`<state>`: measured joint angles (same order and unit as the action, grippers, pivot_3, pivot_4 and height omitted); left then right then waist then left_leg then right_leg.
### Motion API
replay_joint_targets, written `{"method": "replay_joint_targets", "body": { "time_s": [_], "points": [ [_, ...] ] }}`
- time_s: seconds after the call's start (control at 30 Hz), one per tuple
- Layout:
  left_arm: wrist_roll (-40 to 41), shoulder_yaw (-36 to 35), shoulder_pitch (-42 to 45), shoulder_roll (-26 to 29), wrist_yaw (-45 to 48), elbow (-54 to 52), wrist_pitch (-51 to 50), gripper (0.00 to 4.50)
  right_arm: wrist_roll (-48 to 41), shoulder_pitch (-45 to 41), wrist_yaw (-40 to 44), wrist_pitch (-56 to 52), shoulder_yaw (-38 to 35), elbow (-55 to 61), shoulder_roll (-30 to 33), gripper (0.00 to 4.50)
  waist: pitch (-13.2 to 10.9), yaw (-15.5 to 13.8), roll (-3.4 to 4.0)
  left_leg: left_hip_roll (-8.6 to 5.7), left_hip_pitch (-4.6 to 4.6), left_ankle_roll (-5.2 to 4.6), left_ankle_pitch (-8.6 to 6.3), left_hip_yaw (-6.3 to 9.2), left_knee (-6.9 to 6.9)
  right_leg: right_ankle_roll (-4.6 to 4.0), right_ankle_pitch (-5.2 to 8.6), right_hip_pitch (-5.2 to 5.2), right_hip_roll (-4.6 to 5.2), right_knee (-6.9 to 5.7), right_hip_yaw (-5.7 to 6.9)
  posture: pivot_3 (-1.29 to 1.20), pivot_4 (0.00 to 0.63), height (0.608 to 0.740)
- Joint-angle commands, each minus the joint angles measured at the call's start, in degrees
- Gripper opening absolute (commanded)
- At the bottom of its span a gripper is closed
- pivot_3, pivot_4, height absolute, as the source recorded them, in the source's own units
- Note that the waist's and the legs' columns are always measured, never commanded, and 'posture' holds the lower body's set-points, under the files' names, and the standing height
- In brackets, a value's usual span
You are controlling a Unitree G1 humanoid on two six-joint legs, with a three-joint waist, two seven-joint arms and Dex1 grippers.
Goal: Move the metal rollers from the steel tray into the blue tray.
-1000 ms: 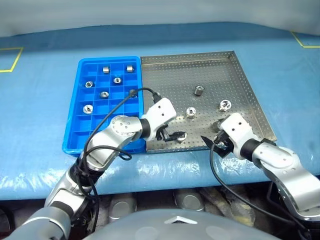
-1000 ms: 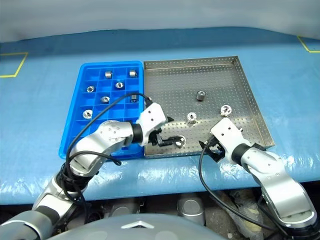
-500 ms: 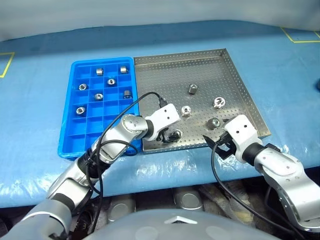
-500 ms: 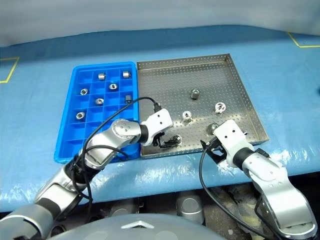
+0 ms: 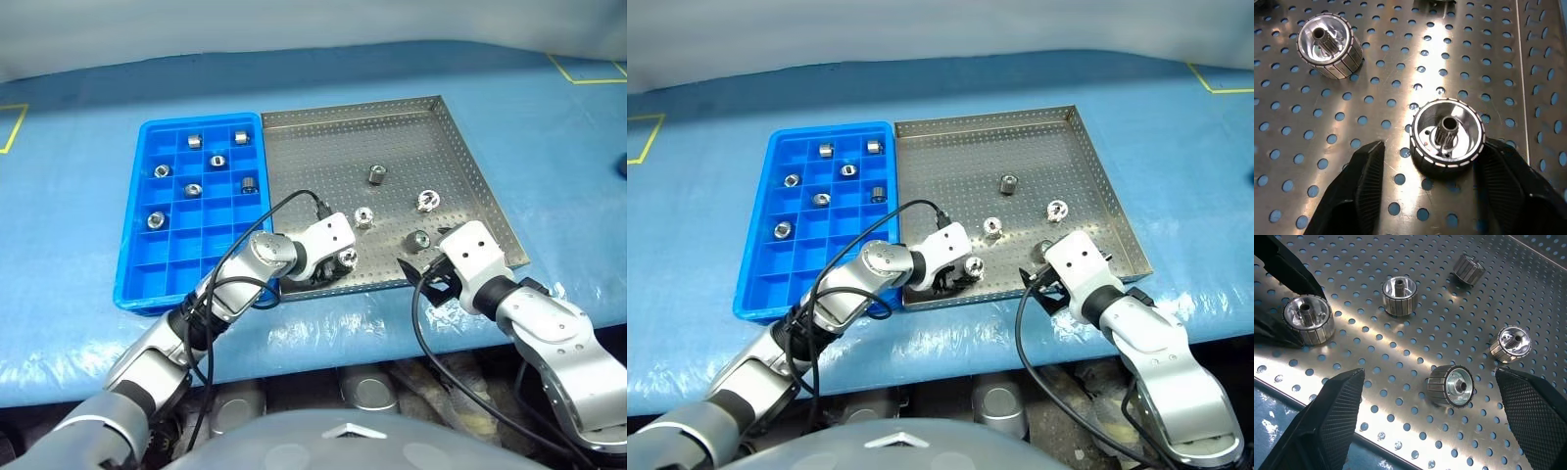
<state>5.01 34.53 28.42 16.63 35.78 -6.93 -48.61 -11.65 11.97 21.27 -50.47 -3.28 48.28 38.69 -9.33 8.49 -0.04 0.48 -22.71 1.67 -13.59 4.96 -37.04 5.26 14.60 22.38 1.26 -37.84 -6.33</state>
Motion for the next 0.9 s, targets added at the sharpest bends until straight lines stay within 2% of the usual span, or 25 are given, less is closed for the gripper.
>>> {"method": "replay_joint_targets", "body": {
  "time_s": [0.03,0.2,0.33,0.67,0.9],
  "points": [
    [0.0,0.8,-1.0,-0.7,0.8,0.7,-0.7,2.48,0.7,-0.6,0.0,1.2,-0.1,1.4,-0.2,4.50,0.0,0.0,0.03,0.00,0.00,0.00,0.00,0.00,0.00,0.00,0.00,0.00,0.00,0.00,0.00,-0.23,0.150,0.740],
    [0.3,-0.1,-1.6,-1.2,1.3,0.9,0.0,2.48,0.8,-1.2,0.2,1.2,0.3,1.2,-0.4,4.50,0.0,0.0,0.03,0.00,0.00,0.00,0.00,0.00,0.00,0.00,0.00,-0.01,0.00,0.00,-0.01,-0.23,0.150,0.740],
    [0.7,-1.5,-1.9,-1.9,1.1,1.2,-0.1,1.71,1.0,-1.6,0.2,1.3,0.7,1.0,-0.3,4.50,0.0,0.0,0.03,0.00,-0.01,-0.01,-0.01,0.00,0.01,0.00,0.00,0.00,0.00,0.01,0.00,-0.22,0.150,0.740],
    [1.8,-4.2,-3.2,-4.3,0.7,2.0,-0.9,1.71,1.7,-2.9,0.4,1.5,1.9,0.2,-0.4,4.50,0.0,-0.2,0.03,-0.02,0.00,-0.01,0.00,0.00,0.00,0.01,0.00,-0.04,0.02,0.01,-0.01,-0.22,0.150,0.740],
    [5.6,-13.6,-4.0,-7.9,-3.0,-3.3,-4.2,1.71,2.0,-4.5,1.1,2.2,4.0,-1.2,-0.7,4.50,0.0,-0.2,-0.01,-0.02,-0.02,-0.01,-0.01,0.00,0.00,0.01,-0.01,0.00,0.02,0.01,-0.01,-0.19,0.150,0.740]
  ]
}}
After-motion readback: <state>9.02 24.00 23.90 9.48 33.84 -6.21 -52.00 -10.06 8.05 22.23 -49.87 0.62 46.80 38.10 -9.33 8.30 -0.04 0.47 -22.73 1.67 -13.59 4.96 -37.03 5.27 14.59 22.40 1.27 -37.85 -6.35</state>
